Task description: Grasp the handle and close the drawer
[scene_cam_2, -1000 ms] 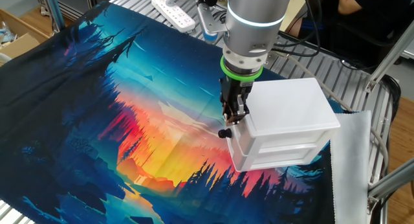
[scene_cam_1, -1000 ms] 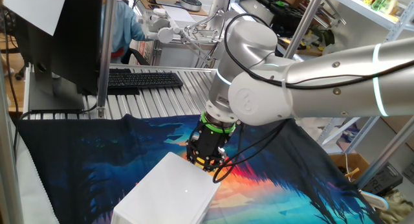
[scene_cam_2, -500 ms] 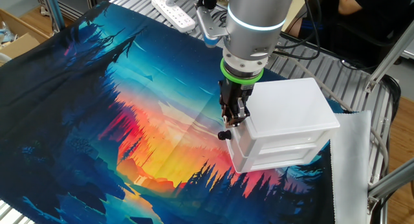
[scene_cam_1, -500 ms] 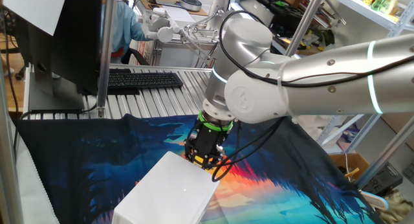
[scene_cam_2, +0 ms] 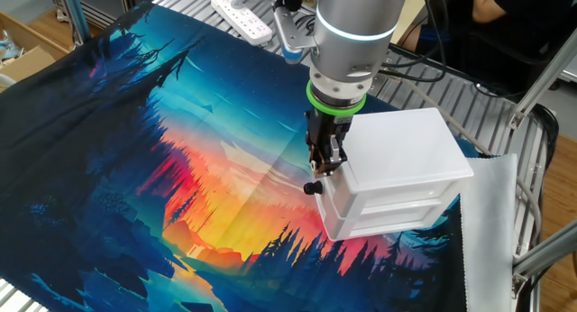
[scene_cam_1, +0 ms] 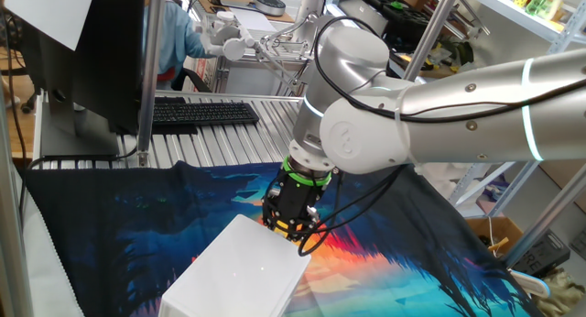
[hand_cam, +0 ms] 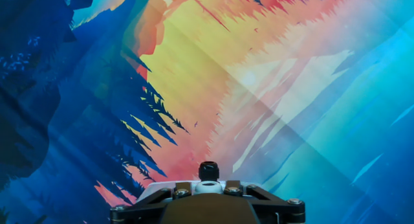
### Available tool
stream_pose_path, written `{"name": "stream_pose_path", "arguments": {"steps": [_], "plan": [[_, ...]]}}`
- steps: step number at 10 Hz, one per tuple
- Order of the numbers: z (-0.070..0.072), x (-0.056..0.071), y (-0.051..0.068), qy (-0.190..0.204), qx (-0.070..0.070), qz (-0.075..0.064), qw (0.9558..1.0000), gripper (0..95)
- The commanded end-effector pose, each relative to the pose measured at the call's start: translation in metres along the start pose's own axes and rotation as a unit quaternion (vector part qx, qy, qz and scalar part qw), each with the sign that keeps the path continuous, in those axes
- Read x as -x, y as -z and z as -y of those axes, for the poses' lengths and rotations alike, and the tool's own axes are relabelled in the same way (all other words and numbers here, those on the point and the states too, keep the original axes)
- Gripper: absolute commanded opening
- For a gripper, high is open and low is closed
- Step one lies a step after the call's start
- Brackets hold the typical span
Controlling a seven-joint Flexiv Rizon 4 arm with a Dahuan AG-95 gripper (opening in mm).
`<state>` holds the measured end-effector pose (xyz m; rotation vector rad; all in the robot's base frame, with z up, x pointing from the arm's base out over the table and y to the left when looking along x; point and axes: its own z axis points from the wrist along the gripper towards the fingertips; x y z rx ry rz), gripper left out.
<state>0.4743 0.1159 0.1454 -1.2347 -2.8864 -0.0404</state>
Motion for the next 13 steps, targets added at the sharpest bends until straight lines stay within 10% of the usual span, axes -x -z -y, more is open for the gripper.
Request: {"name": "stream_pose_path", "arguments": {"steps": [1, 2, 3, 5, 6, 13], "plan": [[-0.0002, 0.0003, 0.0007, 0.004, 0.001, 0.0, 1.0, 38.0], [-0.0002, 0.0004, 0.0007, 0.005, 0.001, 0.0, 1.0, 38.0], [-0.0002, 0.0004, 0.0007, 0.021, 0.0, 0.0, 0.9998, 57.0], [-0.0002, 0.0003, 0.0007, 0.029, 0.0, 0.0, 0.9996, 57.0], [-0.0002, 0.0003, 0.0007, 0.03, 0.0, 0.0, 0.9996, 76.0], [-0.0003, 0.0006, 0.0006, 0.106, -0.001, 0.001, 0.9944, 76.0]]}}
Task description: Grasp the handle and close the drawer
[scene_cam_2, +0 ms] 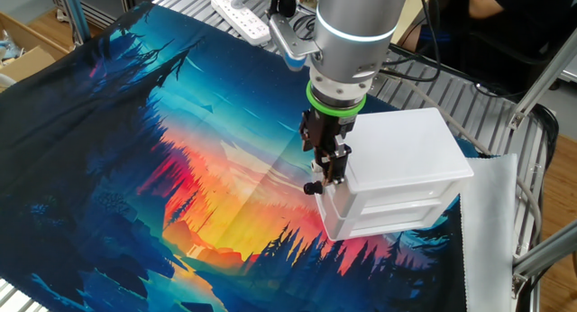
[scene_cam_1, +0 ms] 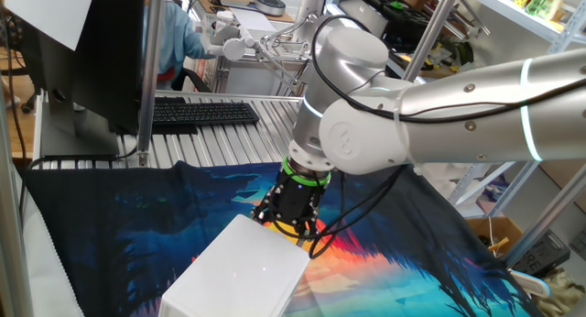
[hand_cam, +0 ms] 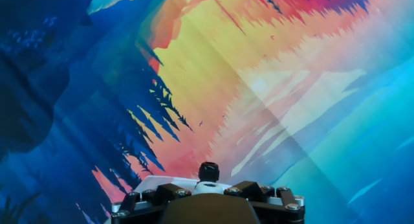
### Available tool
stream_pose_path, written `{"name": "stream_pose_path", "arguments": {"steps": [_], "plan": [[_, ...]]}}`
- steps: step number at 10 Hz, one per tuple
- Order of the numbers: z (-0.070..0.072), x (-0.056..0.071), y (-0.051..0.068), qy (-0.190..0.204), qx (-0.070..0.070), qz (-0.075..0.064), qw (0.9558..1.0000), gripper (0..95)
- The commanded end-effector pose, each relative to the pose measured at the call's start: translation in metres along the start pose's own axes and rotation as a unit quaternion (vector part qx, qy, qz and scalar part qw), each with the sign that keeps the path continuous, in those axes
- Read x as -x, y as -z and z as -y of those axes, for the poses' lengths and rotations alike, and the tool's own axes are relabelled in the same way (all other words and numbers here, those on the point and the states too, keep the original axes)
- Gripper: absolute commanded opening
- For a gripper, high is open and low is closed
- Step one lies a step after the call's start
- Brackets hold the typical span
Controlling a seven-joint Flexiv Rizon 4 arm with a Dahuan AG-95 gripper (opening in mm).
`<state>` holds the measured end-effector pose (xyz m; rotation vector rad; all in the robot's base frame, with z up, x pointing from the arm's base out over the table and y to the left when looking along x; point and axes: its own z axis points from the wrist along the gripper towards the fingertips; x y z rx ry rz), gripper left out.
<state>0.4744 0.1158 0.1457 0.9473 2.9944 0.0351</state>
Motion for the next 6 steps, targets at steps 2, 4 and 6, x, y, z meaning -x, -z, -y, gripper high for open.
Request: {"name": "stream_pose_path", "arguments": {"steps": [2, 4, 6], "plan": [[-0.001, 0.002, 0.0, 0.005, 0.001, 0.002, 1.0, 76.0], [-0.004, 0.006, 0.002, -0.009, 0.002, 0.003, 1.0, 76.0], [-0.01, 0.014, 0.005, -0.013, -0.001, 0.004, 0.9999, 76.0]]}}
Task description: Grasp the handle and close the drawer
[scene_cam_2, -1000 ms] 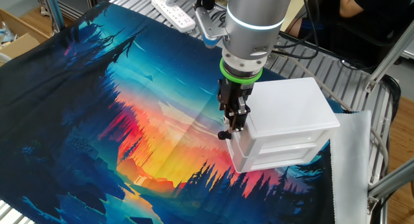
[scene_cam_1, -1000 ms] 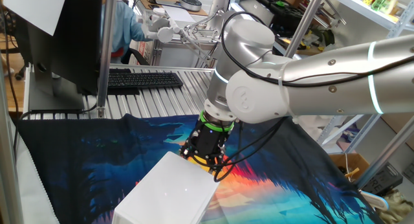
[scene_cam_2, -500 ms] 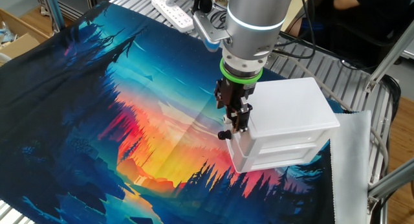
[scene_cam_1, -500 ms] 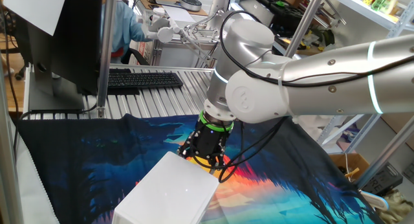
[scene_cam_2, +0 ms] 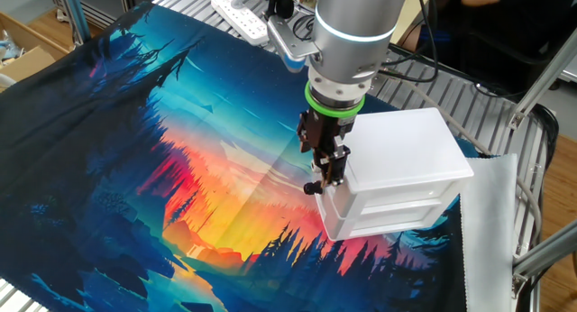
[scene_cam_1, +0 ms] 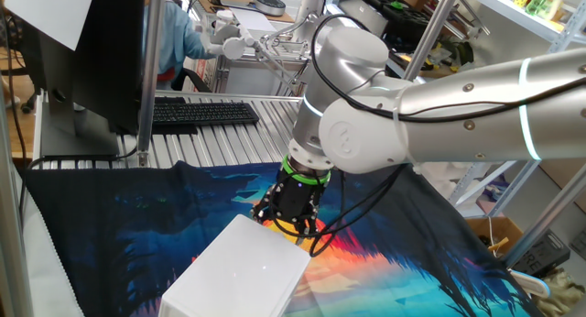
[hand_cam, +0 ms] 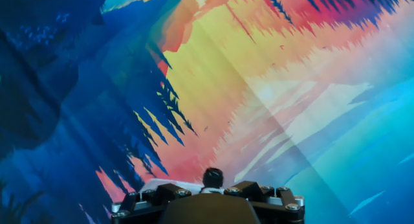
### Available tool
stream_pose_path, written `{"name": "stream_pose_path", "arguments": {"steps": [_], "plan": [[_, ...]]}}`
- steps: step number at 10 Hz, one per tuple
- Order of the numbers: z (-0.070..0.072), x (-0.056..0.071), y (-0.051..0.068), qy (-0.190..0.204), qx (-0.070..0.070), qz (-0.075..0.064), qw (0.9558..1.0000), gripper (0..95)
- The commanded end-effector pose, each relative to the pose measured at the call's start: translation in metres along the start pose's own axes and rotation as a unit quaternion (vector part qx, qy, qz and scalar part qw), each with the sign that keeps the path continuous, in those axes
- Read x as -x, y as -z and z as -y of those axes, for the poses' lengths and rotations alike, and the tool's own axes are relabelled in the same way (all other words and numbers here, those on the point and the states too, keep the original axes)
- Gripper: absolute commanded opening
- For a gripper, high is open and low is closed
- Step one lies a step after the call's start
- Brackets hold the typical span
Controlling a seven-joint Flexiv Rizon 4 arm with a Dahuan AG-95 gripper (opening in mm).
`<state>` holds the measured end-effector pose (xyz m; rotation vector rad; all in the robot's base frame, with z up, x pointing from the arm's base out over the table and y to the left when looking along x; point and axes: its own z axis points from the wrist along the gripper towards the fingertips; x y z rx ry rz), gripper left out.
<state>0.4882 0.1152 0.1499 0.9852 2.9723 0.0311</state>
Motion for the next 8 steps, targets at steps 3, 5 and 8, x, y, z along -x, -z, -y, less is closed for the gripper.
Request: {"name": "stream_pose_path", "arguments": {"steps": [3, 5, 8], "plan": [[0.004, 0.024, 0.005, 0.019, -0.002, -0.001, 0.9998, 76.0], [0.012, 0.041, 0.008, 0.029, -0.001, -0.003, 0.9996, 76.0], [0.02, 0.055, 0.006, 0.063, -0.004, -0.003, 0.998, 76.0]]}}
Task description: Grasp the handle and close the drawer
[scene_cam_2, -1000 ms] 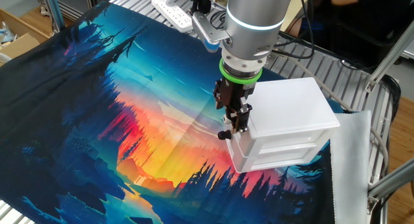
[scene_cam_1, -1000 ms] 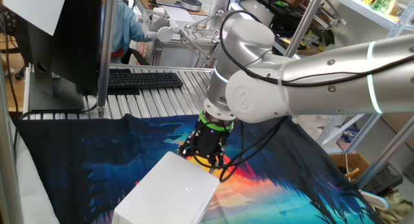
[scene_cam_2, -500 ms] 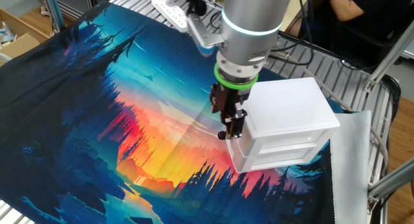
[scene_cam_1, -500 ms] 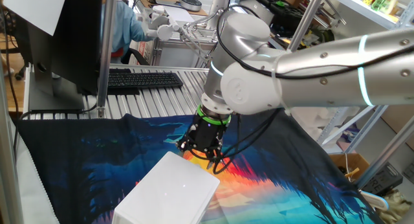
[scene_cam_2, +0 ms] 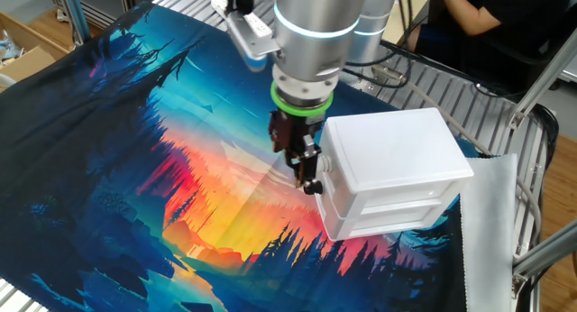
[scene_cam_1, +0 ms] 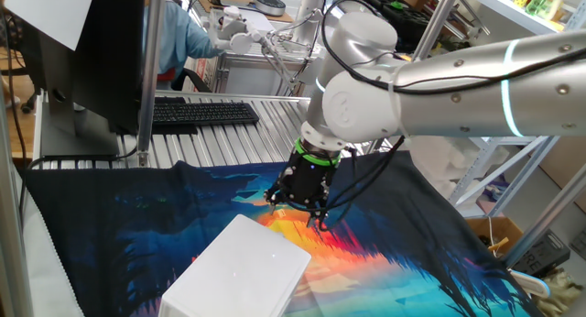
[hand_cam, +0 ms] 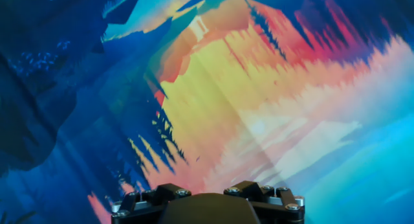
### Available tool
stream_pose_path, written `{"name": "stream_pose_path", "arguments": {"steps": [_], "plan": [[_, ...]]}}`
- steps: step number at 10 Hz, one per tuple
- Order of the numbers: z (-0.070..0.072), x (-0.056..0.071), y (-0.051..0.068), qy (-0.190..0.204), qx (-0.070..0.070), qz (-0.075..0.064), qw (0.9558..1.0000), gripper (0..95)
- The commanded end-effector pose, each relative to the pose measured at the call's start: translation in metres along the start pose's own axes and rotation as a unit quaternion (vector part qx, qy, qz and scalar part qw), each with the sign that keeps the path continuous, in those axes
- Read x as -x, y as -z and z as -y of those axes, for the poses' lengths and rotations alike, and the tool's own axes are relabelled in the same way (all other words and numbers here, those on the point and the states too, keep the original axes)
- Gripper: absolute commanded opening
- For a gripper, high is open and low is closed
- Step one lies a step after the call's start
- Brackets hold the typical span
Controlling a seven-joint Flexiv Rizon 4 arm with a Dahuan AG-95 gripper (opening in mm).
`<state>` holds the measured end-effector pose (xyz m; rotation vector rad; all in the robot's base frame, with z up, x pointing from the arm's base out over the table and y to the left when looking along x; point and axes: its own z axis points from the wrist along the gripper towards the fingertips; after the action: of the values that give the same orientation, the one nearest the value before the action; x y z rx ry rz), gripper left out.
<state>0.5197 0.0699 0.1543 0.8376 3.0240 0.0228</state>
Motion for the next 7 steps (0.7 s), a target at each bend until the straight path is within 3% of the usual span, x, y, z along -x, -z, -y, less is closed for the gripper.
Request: {"name": "stream_pose_path", "arguments": {"steps": [1, 5, 7], "plan": [[0.005, 0.004, 0.002, 0.023, -0.001, 0.0, 0.9997, 76.0], [0.026, 0.009, 0.006, 0.085, -0.006, -0.001, 0.9963, 76.0], [0.035, 0.008, 0.004, 0.122, -0.021, 0.004, 0.9923, 76.0]]}}
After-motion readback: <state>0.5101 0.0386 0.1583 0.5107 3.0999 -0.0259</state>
